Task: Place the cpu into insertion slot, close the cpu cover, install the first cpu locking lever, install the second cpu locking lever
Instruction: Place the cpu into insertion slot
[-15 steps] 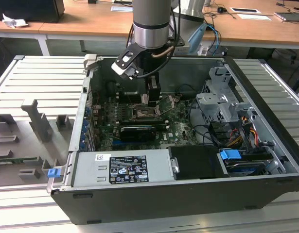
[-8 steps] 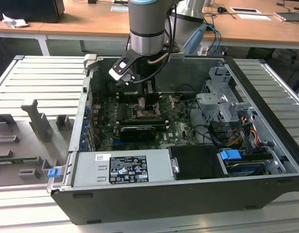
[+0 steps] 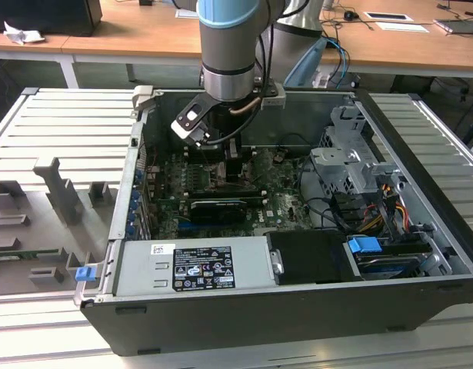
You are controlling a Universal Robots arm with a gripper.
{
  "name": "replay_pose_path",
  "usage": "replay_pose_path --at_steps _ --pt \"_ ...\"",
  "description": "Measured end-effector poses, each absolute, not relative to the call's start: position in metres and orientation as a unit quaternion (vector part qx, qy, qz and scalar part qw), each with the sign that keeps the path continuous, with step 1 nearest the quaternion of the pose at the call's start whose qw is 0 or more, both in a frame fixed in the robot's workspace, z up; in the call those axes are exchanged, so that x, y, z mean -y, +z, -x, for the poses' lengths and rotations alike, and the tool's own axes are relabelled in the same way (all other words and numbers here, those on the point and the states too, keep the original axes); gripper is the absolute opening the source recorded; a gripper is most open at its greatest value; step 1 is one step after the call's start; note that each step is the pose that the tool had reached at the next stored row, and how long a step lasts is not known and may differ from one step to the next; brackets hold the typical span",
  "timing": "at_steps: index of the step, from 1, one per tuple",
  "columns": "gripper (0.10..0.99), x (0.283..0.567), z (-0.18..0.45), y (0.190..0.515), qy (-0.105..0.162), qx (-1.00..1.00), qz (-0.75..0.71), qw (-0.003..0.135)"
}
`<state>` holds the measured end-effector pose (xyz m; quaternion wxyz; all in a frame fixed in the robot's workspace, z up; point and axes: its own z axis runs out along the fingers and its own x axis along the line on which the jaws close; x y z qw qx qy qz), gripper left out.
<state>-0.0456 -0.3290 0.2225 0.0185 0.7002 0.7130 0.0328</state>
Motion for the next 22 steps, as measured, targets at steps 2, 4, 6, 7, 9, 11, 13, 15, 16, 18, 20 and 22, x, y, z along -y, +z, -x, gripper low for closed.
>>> replay_pose_path --at_steps 2,4,6,7,9,11,13,15,16,18,20,22 --pt "0.541 0.327 0.046 0.218 0.032 -0.713 -0.7 0.017" --pt "0.541 0.325 0.046 0.216 0.031 -0.713 -0.7 0.017" --pt "0.541 0.323 0.046 0.215 0.031 -0.713 -0.701 0.017" --pt "0.541 0.323 0.046 0.214 0.031 -0.71 -0.704 0.017" --pt "0.541 0.323 0.046 0.213 0.031 -0.707 -0.706 0.017" --pt "0.541 0.323 0.046 0.21 0.03 -0.706 -0.708 0.017" --pt "0.541 0.323 0.043 0.206 0.028 -0.706 -0.708 0.017" --pt "0.541 0.322 0.042 0.203 0.026 -0.705 -0.708 0.018" --pt "0.541 0.322 0.042 0.203 0.026 -0.705 -0.709 0.018" --pt "0.541 0.32 0.042 0.203 0.026 -0.705 -0.709 0.018" --pt "0.541 0.319 0.042 0.202 0.026 -0.705 -0.709 0.018" --pt "0.541 0.319 0.042 0.202 0.026 -0.703 -0.711 0.018"
